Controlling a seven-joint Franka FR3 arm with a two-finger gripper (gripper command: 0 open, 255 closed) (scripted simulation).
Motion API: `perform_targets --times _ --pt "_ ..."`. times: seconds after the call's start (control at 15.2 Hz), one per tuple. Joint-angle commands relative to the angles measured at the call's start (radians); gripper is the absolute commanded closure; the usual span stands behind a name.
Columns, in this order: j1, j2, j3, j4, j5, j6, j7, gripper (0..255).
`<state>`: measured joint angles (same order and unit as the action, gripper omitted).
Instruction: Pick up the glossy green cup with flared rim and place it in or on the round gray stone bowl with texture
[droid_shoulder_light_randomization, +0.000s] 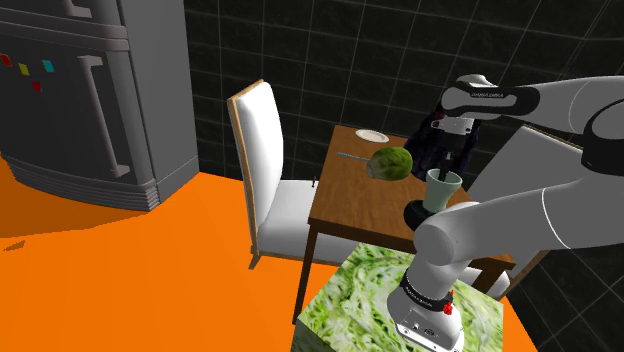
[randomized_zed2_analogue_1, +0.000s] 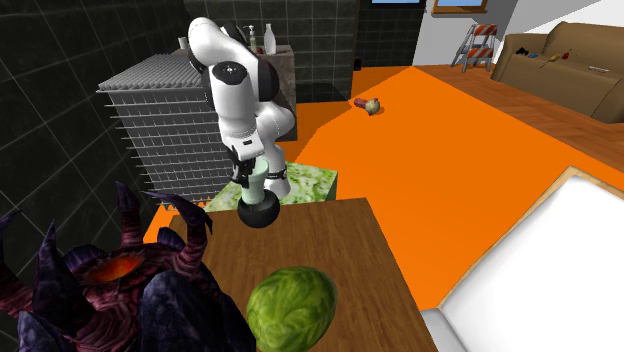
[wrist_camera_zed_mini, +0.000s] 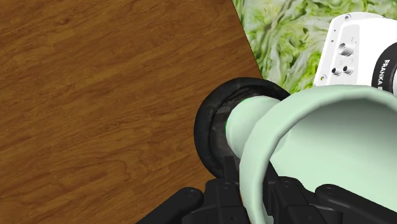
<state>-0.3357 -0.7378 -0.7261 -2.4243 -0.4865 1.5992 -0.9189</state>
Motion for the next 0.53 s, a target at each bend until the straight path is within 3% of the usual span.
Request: perform_targets --times 0.0,0.33,0.4,0.46 --pt "0.000 0.000 -0.002 -0.005 -0.001 0.006 0.002 255" --pt "0.000 0.000 -0.002 -0.005 -0.001 0.006 0.002 255" --pt "0.000 0.000 -0.002 -0.005 -0.001 0.006 0.002 0" --pt "0.000 0.000 -0.002 -0.005 -0.001 0.006 0.002 0"
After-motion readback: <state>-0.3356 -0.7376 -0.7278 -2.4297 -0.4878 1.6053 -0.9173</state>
